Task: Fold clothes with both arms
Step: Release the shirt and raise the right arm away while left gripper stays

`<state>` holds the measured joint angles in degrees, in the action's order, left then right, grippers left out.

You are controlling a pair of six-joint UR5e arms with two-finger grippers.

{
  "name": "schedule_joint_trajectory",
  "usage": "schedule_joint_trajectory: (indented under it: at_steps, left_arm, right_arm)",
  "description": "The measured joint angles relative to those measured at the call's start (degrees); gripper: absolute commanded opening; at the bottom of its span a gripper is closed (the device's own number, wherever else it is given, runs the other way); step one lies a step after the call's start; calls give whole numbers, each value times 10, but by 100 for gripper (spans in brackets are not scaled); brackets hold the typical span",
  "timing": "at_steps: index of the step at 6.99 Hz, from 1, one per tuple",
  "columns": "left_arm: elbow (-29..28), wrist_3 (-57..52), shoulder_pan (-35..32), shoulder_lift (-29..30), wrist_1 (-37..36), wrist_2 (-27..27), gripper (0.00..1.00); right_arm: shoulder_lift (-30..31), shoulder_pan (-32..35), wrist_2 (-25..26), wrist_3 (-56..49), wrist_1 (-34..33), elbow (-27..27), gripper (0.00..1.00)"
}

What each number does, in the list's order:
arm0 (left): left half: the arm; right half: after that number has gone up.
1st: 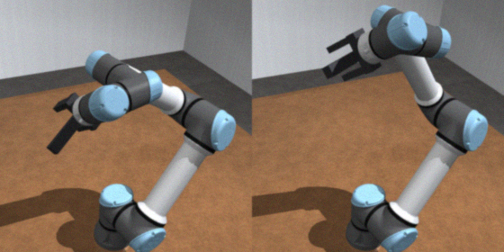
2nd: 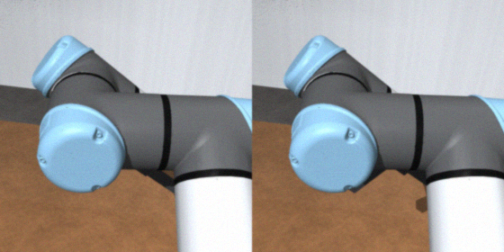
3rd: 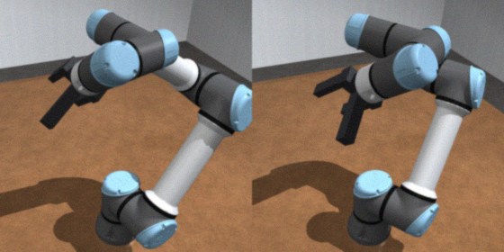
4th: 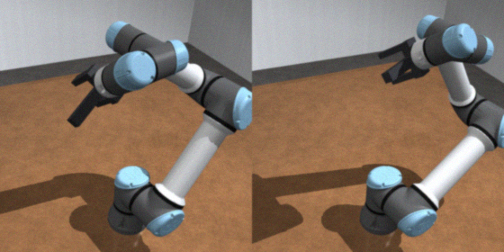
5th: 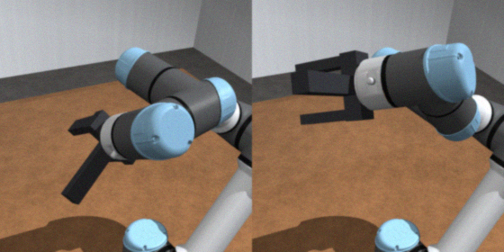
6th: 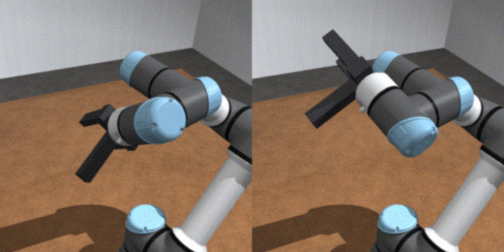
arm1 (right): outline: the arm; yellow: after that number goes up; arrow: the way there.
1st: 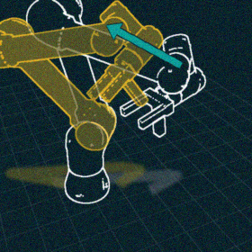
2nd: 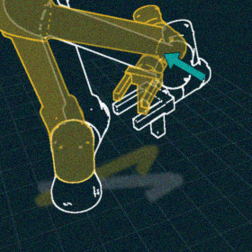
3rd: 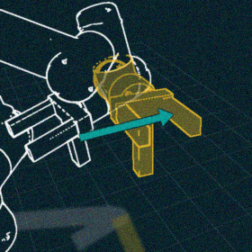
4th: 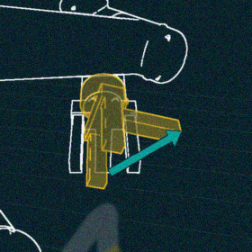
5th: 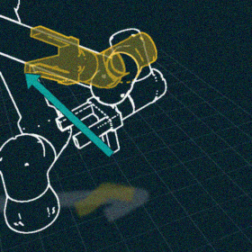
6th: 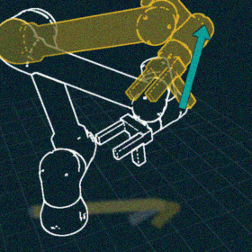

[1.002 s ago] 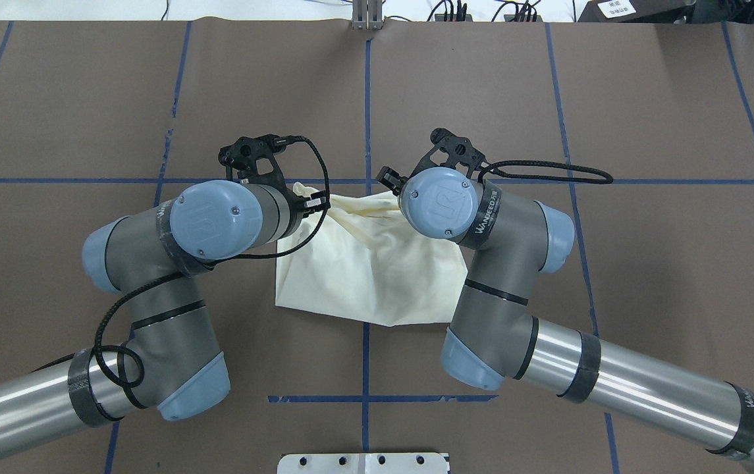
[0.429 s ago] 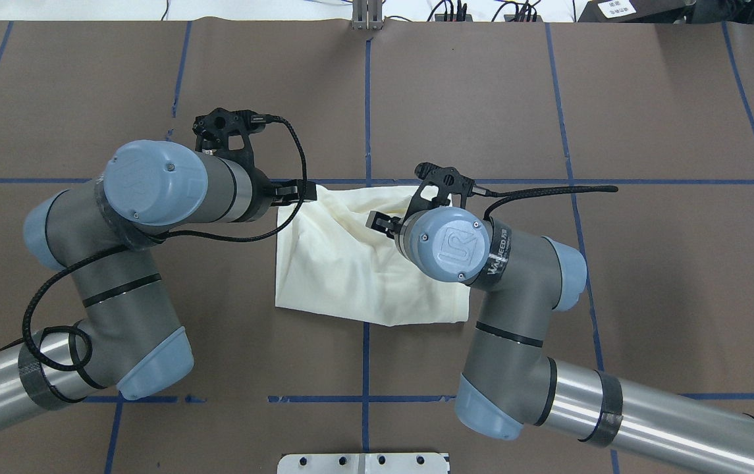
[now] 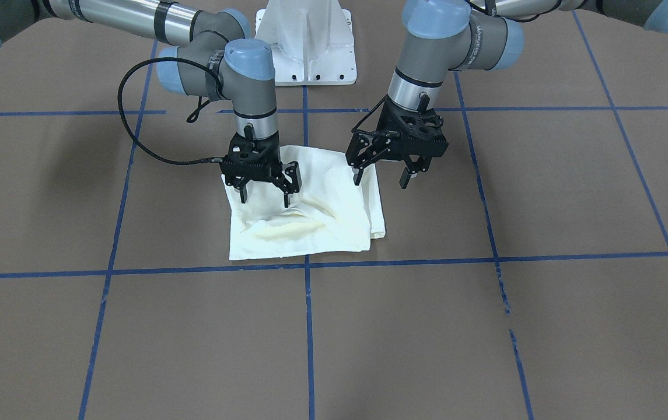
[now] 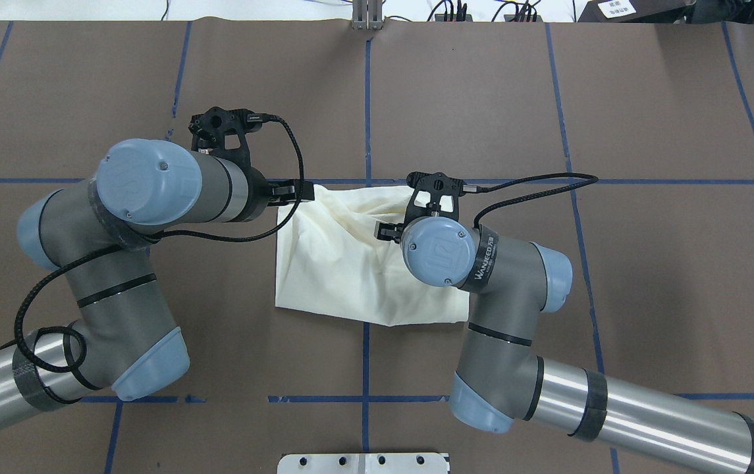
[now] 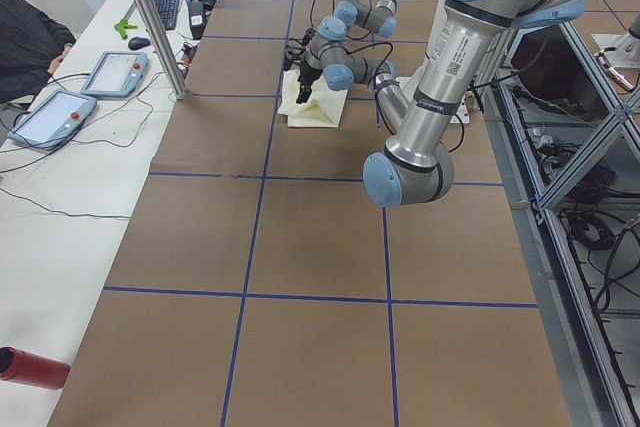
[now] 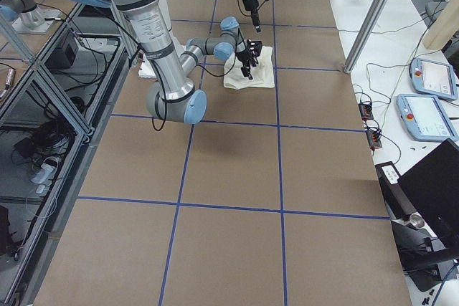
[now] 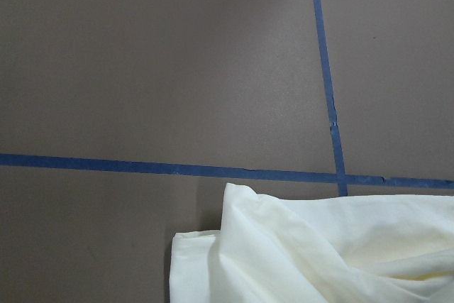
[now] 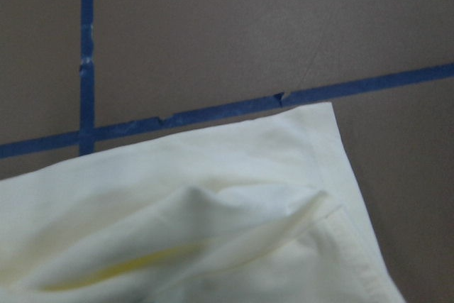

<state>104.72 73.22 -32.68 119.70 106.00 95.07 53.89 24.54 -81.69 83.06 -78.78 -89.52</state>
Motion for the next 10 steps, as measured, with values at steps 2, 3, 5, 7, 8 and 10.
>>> schedule_joint_trajectory:
  at_steps: [2,3,5,7,8,10]
  left_arm:
    - [2,2,1,-1,1,0,100]
    - [3,3,1,-1,1,0,100]
    - [3,4,4,-1,3,0,100]
    - [-5,15,15,-16,63,0,100]
    - [-10,33,27,-37,115,-2,84]
    - [-39,67,57,-53,184,-15,45]
  right_arm:
    - [-25,50,-2,-20,0,66,100]
    - [-39,81,-7,-20,1,105,100]
    - [-47,148,-80,-25,3,126,100]
    - [-44,174,-139,-40,5,83,100]
    - [-42,177,-146,-43,5,68,100]
    - [-40,177,-149,-44,5,60,100]
